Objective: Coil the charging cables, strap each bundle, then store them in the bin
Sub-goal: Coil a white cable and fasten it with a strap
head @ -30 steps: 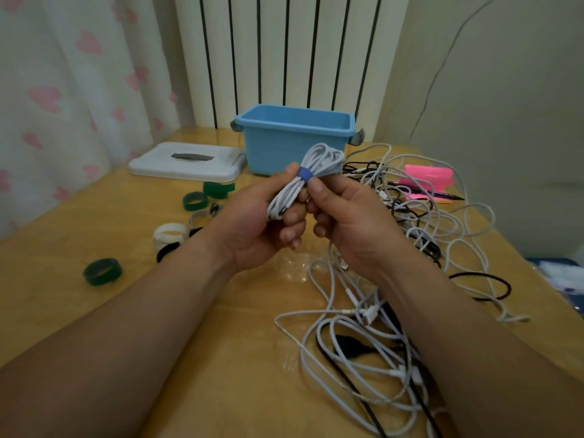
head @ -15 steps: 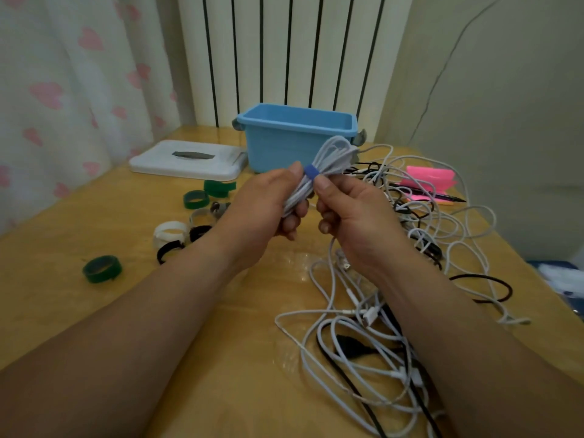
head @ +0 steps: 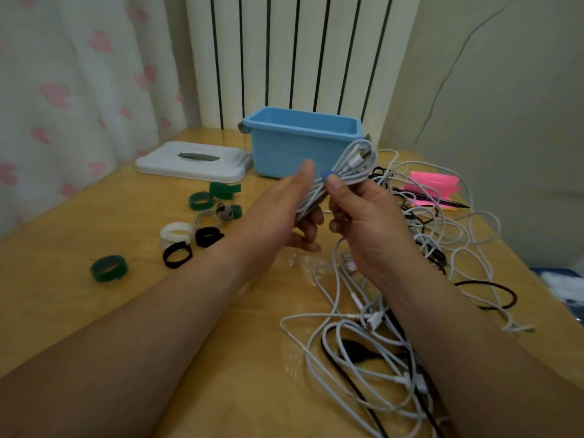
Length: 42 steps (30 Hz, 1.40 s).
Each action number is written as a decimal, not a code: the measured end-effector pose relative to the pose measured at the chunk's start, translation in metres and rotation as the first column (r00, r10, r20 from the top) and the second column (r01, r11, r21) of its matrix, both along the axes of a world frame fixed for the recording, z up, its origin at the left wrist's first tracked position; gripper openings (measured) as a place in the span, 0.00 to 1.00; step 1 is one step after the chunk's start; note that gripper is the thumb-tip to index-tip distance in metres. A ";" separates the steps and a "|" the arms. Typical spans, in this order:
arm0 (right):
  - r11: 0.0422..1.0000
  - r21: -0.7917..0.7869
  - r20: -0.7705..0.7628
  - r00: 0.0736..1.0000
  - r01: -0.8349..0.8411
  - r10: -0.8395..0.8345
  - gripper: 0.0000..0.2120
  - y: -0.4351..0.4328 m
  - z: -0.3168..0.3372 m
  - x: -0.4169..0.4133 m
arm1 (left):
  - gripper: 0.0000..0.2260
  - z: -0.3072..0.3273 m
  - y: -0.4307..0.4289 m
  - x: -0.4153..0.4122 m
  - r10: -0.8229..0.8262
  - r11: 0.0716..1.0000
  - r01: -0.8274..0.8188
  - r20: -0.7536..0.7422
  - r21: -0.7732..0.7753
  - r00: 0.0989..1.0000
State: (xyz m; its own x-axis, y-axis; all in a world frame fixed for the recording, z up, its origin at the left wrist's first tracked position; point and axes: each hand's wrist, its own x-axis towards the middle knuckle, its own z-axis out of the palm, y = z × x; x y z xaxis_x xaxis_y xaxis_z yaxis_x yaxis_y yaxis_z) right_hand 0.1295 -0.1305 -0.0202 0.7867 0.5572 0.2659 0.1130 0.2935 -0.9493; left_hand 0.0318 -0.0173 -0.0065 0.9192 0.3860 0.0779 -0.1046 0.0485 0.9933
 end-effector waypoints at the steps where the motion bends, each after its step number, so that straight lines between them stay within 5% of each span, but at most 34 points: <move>1: 0.999 -0.010 0.020 0.999 0.043 -0.043 0.07 0.000 -0.001 0.001 | 0.21 -0.001 -0.001 0.000 0.018 0.998 -0.019 0.029 0.052 0.999; 8: 0.998 -0.043 0.011 0.999 -0.050 0.051 0.12 -0.001 0.002 0.000 | 0.25 -0.001 0.001 0.001 0.021 0.999 -0.022 0.008 0.045 1.000; 13: 0.995 0.082 -0.060 0.997 0.061 -0.056 0.09 -0.009 0.041 0.011 | 0.23 0.002 0.031 0.012 0.385 0.903 -0.383 -0.031 -0.197 0.923; 17: 0.981 -0.162 0.005 0.994 0.107 -0.108 0.08 -0.008 0.070 0.029 | 0.13 -0.007 0.036 0.017 0.465 0.855 -0.470 -0.076 -0.219 0.882; 21: 0.831 -0.498 0.360 0.931 0.248 -0.062 0.07 0.027 0.069 0.047 | 0.09 -0.013 0.030 0.020 0.462 0.871 -0.469 -0.078 -0.147 0.883; 26: 0.736 -0.559 0.700 0.693 0.382 0.173 0.04 0.096 0.060 0.046 | 0.09 -0.017 0.031 0.021 0.449 0.886 -0.452 -0.056 -0.101 0.892; 30: 0.627 -0.646 0.730 0.591 0.436 0.342 0.03 0.145 0.036 0.063 | 0.08 -0.026 0.036 0.025 0.476 0.878 -0.478 -0.049 -0.036 0.878; 35: 0.357 -0.756 0.648 0.554 0.548 0.522 0.07 0.136 0.010 0.087 | 0.09 -0.032 0.046 0.032 0.527 0.844 -0.530 -0.063 -0.085 0.848; 42: 0.252 -0.717 0.659 0.514 0.650 0.549 0.08 0.114 0.012 0.090 | 0.08 -0.035 0.046 0.034 0.516 0.853 -0.519 -0.063 -0.049 0.854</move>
State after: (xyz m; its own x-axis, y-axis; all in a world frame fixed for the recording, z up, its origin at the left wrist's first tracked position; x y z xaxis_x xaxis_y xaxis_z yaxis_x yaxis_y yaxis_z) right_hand 0.2197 -0.0166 -0.0081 0.6173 0.7846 0.0585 0.7805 -0.6200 0.0801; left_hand 0.0662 0.0283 -0.0419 0.5870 0.8096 0.0009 -0.0866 0.0617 0.9943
